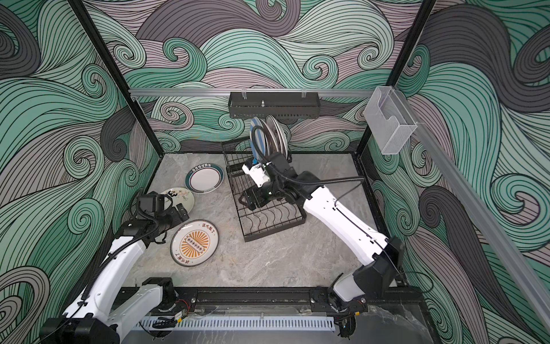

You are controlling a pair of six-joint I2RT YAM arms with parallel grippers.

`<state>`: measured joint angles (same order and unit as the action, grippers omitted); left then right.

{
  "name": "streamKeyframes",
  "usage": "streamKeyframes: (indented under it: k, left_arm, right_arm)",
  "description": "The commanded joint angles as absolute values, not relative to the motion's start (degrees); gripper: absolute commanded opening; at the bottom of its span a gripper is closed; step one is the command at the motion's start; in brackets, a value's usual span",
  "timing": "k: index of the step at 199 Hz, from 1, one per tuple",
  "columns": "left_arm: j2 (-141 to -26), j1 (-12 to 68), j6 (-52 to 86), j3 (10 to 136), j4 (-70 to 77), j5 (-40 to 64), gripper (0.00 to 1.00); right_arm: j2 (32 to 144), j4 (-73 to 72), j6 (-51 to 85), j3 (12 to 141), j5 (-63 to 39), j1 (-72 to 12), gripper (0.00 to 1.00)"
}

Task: Load plates into a dish rack
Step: Pick up the plate from the middle-left of the table.

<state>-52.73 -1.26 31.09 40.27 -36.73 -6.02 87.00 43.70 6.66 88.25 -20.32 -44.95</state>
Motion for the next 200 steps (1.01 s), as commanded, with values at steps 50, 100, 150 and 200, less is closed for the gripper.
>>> streamKeyframes:
  k: [50,100,150,200]
  left_arm:
    - [-47.0,-6.2,37.3,34.4,-40.4,-8.4,0.99]
    - [-50.9,-6.9,38.2,31.3,-35.7,-4.9,0.99]
    - [-50.5,-7.4,38.1,29.7,-35.2,-4.2,0.99]
    - [-51.6,-7.4,38.1,28.0,-33.2,-3.1,0.99]
  right_arm:
    - [95.8,34.3,8.2,83.7,-23.7,-57.2,0.82]
    - [111.7,35.5,7.0,91.4,-25.1,-60.1,0.82]
    - [122.6,37.4,6.2,98.1,-23.9,-60.5,0.82]
    - [128.8,35.5,9.4,100.6,-23.9,-59.7,0.79]
